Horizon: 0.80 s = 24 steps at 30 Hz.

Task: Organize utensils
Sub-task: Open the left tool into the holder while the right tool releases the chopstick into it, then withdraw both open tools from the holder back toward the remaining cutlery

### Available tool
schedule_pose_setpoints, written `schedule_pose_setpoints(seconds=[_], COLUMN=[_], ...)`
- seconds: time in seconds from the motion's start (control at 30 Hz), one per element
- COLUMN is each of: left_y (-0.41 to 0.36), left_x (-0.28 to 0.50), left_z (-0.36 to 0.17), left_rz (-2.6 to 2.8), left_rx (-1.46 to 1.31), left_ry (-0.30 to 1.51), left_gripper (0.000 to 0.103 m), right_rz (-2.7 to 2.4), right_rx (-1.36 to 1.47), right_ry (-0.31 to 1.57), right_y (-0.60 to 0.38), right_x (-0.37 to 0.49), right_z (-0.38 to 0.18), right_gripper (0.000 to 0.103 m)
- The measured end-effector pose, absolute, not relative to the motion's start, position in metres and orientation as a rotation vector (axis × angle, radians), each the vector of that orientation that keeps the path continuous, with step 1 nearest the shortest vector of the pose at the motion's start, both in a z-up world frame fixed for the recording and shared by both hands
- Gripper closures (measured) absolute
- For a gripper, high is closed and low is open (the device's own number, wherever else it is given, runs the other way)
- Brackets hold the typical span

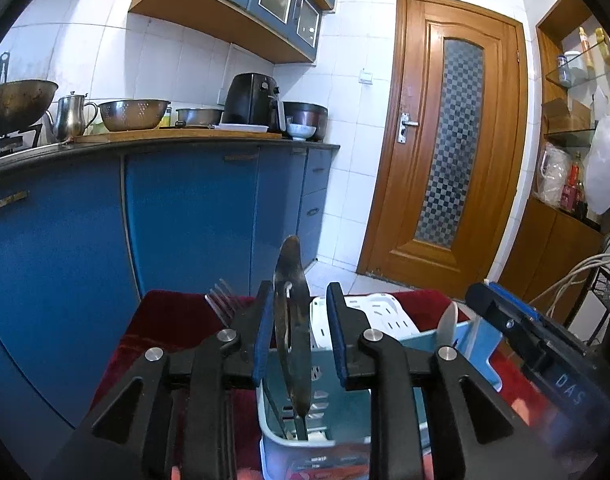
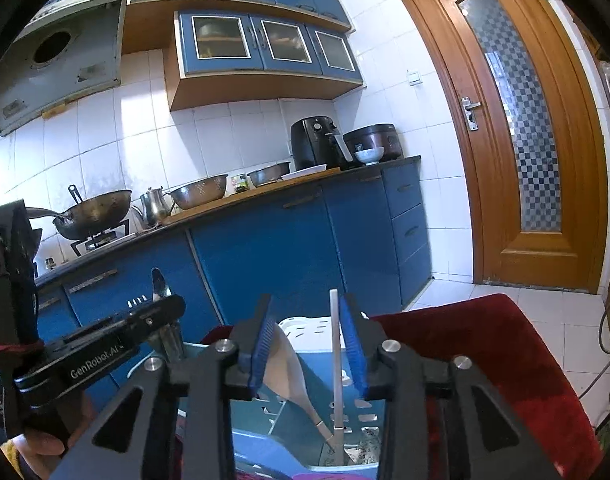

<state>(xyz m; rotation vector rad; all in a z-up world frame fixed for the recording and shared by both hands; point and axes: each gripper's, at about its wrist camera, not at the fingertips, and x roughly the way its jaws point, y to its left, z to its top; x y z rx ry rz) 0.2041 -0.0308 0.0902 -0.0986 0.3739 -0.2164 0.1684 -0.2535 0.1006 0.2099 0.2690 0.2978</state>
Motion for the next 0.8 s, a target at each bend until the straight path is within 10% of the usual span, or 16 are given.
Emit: schedule_pose_setpoints(seconds=[0.8], left_y=[-0.014], left_x=[0.159], left_z=[0.114], left_rz=[-0.272], left_rx=[-0.108], left_ry=[0.477], left_gripper=[0.063], right_rz=[0.286], right_rx=[0.282], right_ry=[0.280], right_y=[-0.261], right_x=[0.114], right_z=[0.131], right_gripper=[0.051])
